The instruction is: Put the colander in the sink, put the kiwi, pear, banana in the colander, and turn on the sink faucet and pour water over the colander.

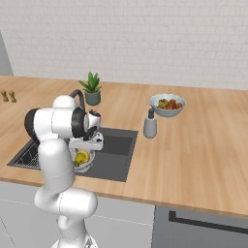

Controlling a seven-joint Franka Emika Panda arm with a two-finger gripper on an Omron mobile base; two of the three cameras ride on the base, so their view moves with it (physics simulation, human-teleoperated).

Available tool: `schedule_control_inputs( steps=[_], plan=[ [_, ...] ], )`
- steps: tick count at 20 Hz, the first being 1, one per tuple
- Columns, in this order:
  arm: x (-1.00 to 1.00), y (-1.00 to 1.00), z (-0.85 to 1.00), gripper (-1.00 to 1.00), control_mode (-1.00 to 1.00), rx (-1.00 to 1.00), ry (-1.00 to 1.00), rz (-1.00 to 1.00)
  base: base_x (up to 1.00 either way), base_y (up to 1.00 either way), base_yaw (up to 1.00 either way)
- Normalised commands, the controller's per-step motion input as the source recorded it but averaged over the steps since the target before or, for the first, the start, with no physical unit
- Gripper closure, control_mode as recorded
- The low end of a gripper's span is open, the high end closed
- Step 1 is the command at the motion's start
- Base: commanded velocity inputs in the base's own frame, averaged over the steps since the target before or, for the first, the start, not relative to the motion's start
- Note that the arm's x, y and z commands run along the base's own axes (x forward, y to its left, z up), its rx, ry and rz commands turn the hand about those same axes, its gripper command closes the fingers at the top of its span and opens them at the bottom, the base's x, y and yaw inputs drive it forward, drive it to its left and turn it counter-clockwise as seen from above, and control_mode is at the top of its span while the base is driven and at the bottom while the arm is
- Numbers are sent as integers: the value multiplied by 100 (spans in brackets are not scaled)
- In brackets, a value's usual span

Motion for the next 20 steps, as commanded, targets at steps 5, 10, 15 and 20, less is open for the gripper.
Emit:
schedule_control_inputs(
  steps=[5, 10, 15, 20],
  plan=[
    [-42, -43, 47, -100, -100, 0, -1, -3, 0, 0, 0],
    [-43, -25, 56, -100, -100, 0, -7, 0, 0, 0, 0],
    [-43, -15, 61, -100, -100, -2, -39, 11, 0, 0, 0],
    [-22, -7, 49, -100, -100, -1, -49, 23, 0, 0, 0]
  ],
)
